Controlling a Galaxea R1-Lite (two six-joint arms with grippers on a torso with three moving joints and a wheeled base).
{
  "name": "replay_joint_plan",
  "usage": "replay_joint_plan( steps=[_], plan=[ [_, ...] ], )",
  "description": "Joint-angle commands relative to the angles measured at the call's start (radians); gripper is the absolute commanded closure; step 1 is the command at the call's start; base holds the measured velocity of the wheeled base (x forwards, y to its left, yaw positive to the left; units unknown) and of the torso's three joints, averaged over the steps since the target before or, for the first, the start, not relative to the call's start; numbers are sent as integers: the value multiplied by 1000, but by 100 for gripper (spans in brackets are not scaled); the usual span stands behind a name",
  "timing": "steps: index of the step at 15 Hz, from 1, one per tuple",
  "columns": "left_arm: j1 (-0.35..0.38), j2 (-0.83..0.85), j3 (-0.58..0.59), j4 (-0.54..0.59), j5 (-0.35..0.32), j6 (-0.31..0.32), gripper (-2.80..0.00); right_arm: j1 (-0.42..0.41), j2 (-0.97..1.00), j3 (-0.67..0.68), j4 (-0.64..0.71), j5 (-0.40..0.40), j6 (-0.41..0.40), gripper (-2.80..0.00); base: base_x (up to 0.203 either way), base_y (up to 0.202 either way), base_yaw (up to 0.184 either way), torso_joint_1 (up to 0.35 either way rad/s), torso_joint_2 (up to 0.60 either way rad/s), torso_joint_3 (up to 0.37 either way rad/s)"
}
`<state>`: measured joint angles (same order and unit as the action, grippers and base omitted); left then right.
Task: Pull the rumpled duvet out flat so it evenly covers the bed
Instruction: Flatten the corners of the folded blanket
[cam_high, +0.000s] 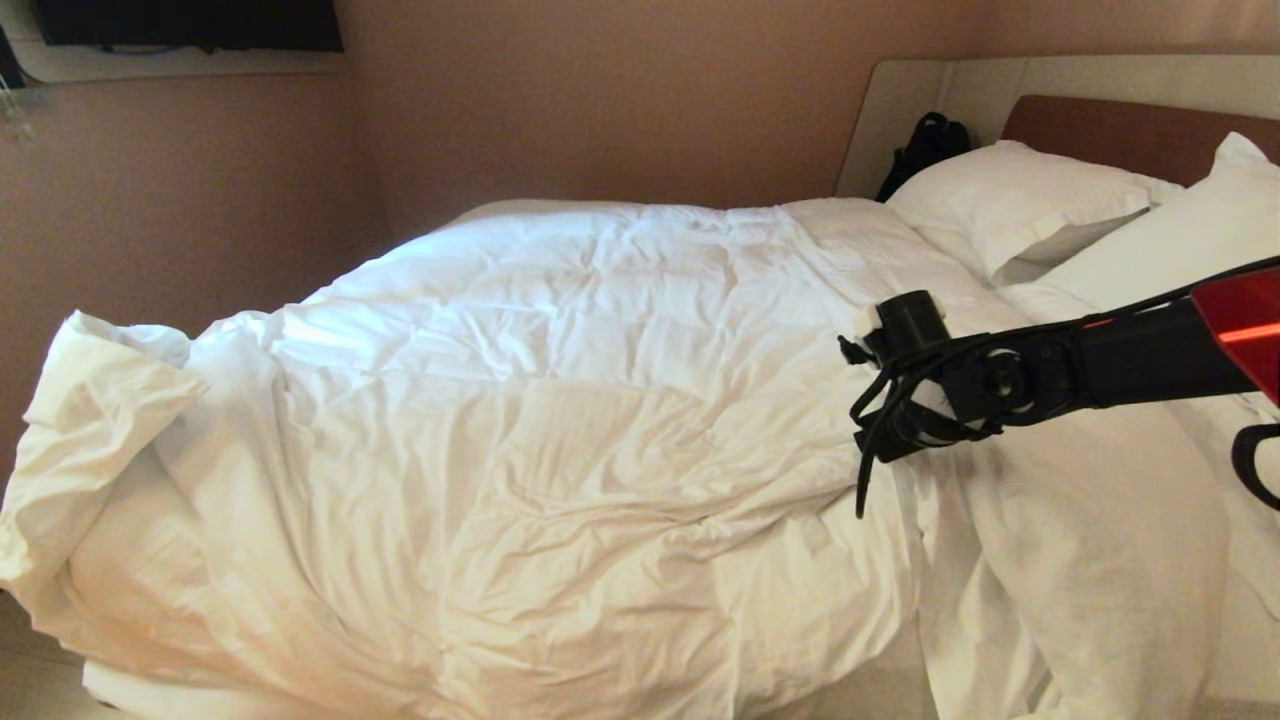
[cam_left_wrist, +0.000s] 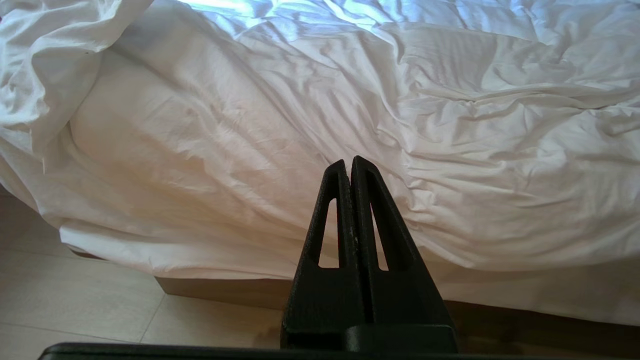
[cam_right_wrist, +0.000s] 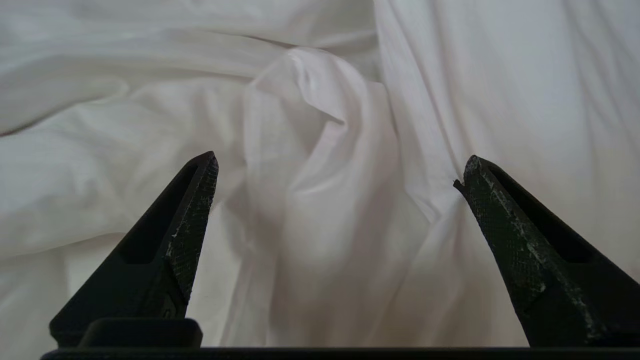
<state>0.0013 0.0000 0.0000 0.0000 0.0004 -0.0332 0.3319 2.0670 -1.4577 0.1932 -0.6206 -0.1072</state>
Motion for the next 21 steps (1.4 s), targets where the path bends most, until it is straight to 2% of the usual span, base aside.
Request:
replay_joint_plan(
  steps=[1, 4, 6, 12, 21],
  plan=[
    [0, 0, 0, 0, 0, -1, 0, 6, 5, 2, 2, -83, -3, -280, 0, 0, 0, 0, 0, 0],
    [0, 0, 0, 0, 1, -1, 0, 20, -9, 7, 3, -104, -5, -280, 0, 0, 0, 0, 0, 0],
    [0, 0, 0, 0, 1, -1, 0, 21, 0, 8, 3, -172, -6, -280, 0, 0, 0, 0, 0, 0],
    [0, 0, 0, 0, 1, -1, 0, 19, 16, 10, 3, -188, -6, -280, 0, 0, 0, 0, 0, 0],
    [0, 0, 0, 0, 1, -1, 0, 18, 12, 22, 3, -266, -3, -280, 0, 0, 0, 0, 0, 0]
  ],
)
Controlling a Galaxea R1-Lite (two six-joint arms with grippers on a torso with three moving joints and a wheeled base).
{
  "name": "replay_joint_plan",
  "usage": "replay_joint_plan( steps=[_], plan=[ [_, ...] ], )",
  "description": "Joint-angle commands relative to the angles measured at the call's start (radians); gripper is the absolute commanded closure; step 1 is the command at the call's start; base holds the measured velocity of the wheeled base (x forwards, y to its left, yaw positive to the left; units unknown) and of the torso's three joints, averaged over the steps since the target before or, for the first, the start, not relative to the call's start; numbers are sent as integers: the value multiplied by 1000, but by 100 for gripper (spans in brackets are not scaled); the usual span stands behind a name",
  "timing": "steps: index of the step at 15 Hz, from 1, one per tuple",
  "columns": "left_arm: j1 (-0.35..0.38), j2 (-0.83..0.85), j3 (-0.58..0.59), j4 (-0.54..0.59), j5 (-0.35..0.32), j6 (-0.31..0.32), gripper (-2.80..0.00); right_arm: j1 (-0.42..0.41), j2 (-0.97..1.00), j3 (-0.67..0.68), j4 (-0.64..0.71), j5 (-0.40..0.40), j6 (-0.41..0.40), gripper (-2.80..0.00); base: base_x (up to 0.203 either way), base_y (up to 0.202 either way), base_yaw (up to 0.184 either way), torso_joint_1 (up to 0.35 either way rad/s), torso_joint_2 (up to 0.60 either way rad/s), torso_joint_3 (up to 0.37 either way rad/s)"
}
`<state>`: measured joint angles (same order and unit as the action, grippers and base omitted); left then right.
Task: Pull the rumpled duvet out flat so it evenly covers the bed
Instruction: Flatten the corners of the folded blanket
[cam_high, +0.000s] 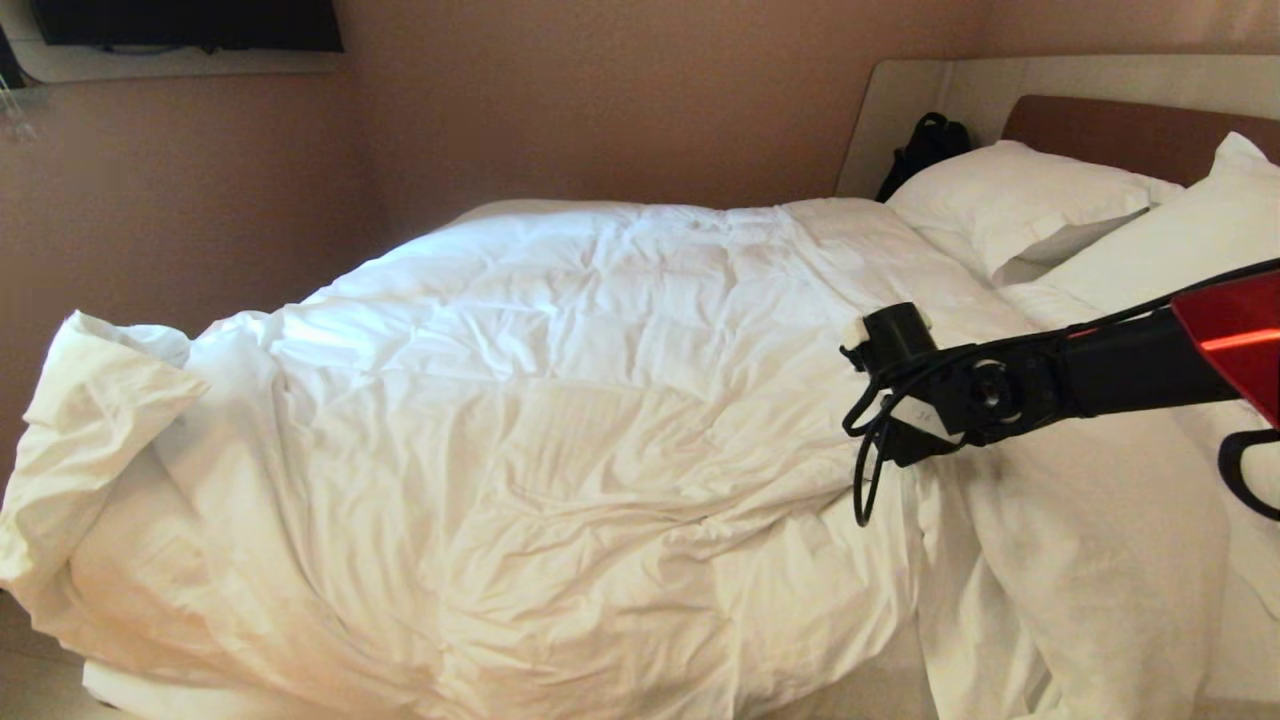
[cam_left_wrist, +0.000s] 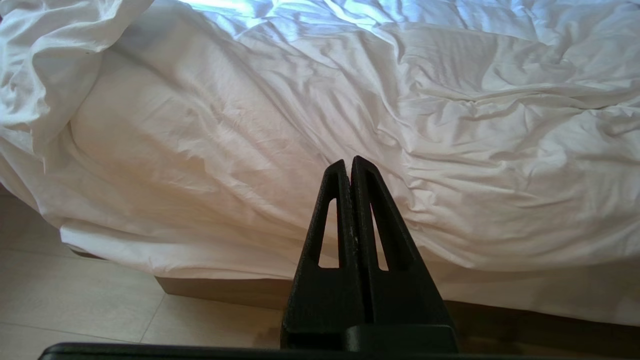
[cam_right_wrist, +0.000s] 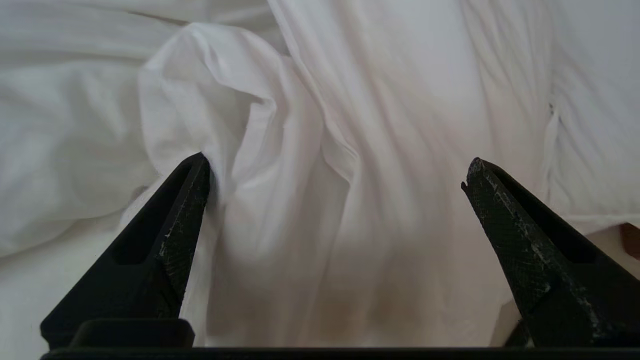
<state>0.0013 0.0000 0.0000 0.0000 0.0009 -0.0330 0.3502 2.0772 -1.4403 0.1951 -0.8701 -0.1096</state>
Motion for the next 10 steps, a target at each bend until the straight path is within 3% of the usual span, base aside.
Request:
replay_joint_plan(
  steps=[1, 10],
  plan=[
    [0, 0, 0, 0, 1, -1, 0, 0, 1, 6, 0, -20, -1, -280, 0, 0, 0, 0, 0, 0],
    [0, 0, 0, 0, 1, -1, 0, 2, -46, 10, 5, -20, -5, -280, 0, 0, 0, 0, 0, 0]
  ],
)
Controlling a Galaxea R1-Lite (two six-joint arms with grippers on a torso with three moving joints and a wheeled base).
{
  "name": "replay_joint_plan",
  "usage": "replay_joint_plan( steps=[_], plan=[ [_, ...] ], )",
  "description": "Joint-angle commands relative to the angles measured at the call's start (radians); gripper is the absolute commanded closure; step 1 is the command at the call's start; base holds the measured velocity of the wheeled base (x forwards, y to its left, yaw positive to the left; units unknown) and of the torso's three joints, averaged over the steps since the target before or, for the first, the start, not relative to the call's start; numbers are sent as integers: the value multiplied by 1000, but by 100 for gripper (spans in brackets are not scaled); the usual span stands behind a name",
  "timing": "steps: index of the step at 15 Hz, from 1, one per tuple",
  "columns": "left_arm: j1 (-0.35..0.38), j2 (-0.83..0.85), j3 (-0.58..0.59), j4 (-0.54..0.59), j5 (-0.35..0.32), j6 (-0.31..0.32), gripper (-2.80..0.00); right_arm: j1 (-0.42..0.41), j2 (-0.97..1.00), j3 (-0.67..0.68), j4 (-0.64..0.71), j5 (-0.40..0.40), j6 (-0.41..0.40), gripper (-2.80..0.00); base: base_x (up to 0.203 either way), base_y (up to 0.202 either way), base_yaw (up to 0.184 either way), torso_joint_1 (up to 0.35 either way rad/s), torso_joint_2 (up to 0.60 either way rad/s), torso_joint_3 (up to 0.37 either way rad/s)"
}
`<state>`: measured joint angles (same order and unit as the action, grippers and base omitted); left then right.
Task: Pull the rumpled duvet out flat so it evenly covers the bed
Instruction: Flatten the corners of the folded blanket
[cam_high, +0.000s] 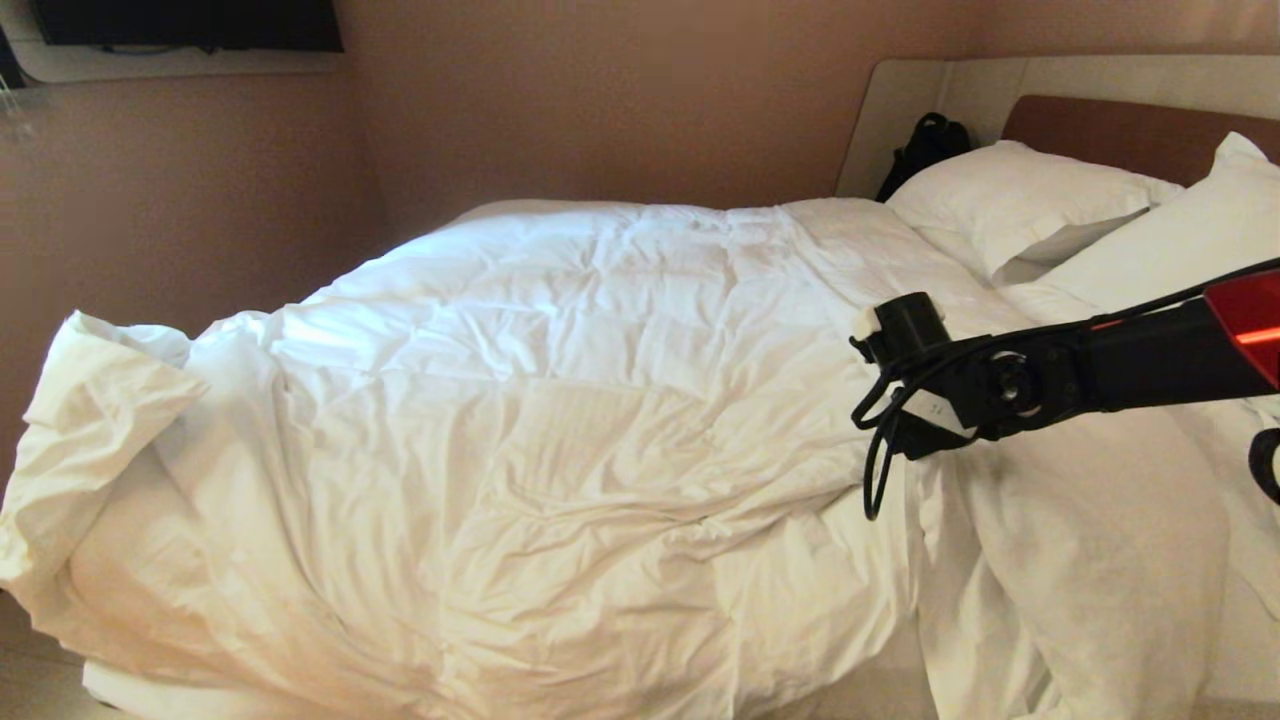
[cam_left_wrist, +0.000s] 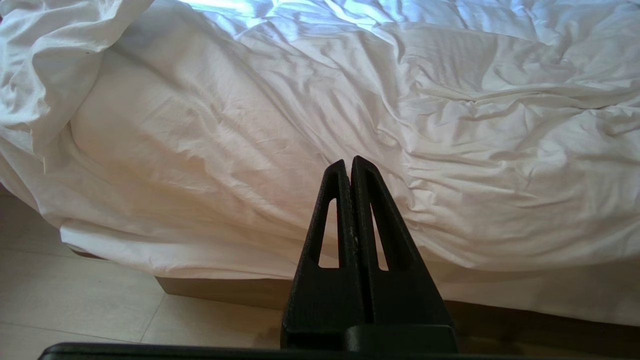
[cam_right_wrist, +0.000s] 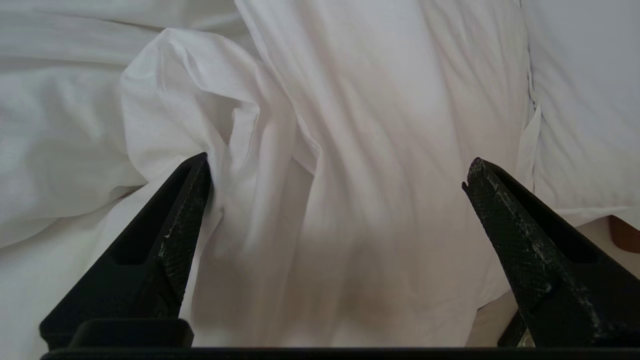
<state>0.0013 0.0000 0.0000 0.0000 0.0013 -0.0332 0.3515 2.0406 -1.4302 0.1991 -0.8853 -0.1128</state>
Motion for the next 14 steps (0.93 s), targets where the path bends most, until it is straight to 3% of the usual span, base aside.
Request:
replay_joint_plan(
  steps=[1, 14],
  plan=[
    [0, 0, 0, 0, 0, -1, 0, 2, -10, 5, 0, -4, -1, -280, 0, 0, 0, 0, 0, 0],
    [0, 0, 0, 0, 0, -1, 0, 65, -37, 74, -1, -4, 24, -280, 0, 0, 0, 0, 0, 0]
  ],
)
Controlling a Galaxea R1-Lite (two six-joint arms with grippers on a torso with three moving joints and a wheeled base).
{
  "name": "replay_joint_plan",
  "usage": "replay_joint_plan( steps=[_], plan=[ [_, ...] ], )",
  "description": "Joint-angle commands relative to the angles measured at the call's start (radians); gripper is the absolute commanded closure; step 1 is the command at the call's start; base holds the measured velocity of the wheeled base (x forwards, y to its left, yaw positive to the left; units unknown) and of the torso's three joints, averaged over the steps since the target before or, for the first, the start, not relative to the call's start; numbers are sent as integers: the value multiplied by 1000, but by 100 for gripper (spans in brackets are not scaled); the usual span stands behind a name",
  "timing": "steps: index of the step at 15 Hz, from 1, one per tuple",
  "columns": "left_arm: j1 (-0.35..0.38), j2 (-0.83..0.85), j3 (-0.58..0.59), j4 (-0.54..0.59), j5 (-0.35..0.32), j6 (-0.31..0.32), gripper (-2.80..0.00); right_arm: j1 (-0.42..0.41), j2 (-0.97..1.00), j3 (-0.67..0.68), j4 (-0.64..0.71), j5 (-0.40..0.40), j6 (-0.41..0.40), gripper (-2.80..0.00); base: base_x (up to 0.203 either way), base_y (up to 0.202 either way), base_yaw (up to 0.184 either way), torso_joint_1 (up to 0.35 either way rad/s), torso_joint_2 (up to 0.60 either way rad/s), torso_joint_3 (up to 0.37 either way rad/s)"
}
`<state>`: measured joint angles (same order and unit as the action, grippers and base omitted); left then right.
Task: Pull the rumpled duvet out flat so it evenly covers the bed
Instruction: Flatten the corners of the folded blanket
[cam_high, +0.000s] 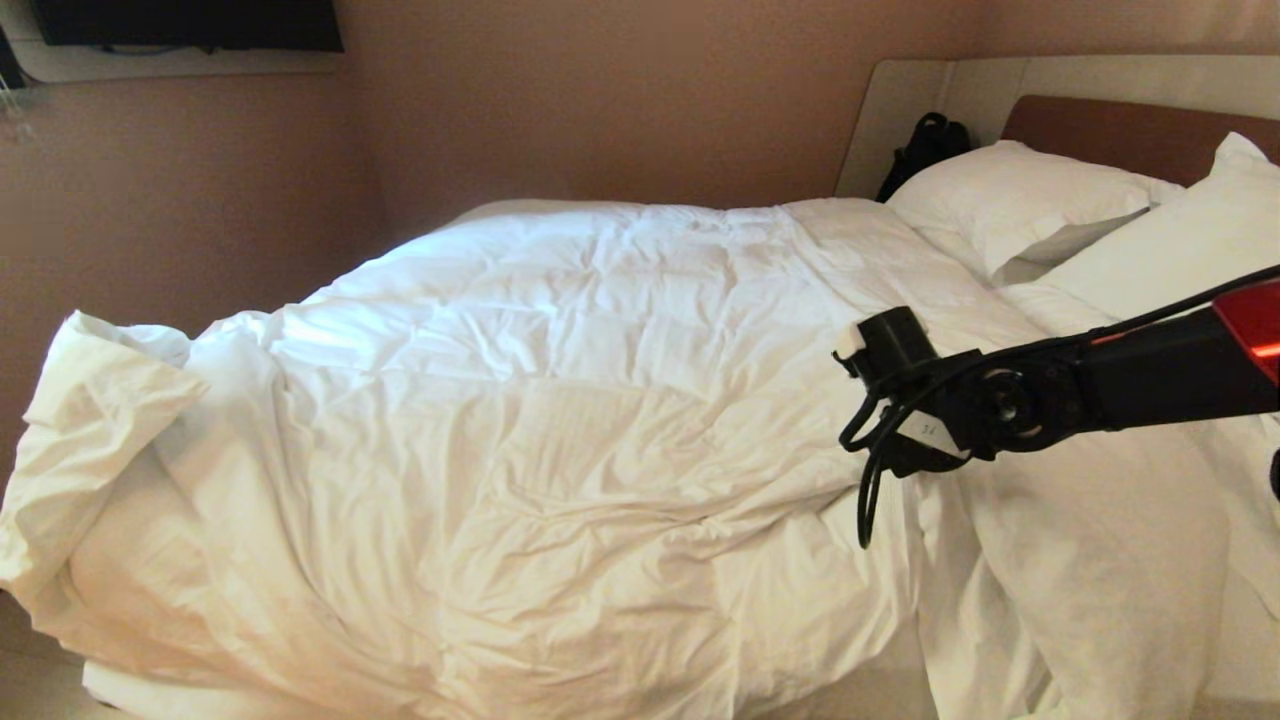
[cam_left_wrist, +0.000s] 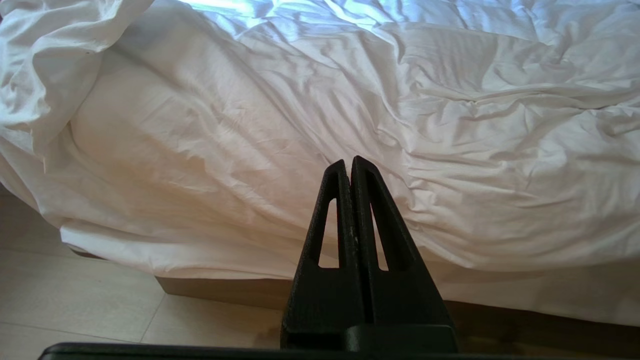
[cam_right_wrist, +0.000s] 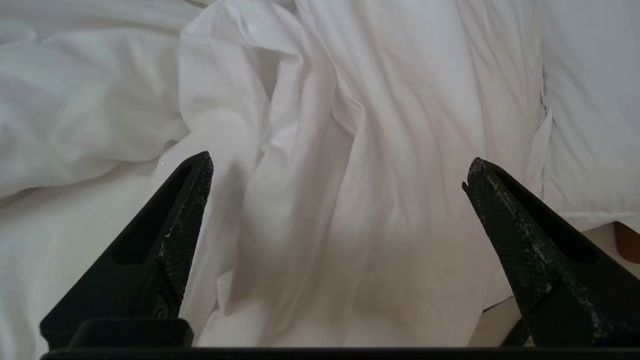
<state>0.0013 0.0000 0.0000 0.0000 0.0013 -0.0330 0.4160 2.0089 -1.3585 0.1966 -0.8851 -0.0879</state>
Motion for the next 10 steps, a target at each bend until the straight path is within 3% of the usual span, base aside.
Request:
replay_joint_plan(
  steps=[1, 10],
  plan=[
    [0, 0, 0, 0, -1, -1, 0, -2, -9, 19, -1, -6, 0, -280, 0, 0, 0, 0, 0, 0],
    [0, 0, 0, 0, -1, -1, 0, -51, 9, 21, -2, -31, 0, -280, 0, 0, 0, 0, 0, 0]
  ],
)
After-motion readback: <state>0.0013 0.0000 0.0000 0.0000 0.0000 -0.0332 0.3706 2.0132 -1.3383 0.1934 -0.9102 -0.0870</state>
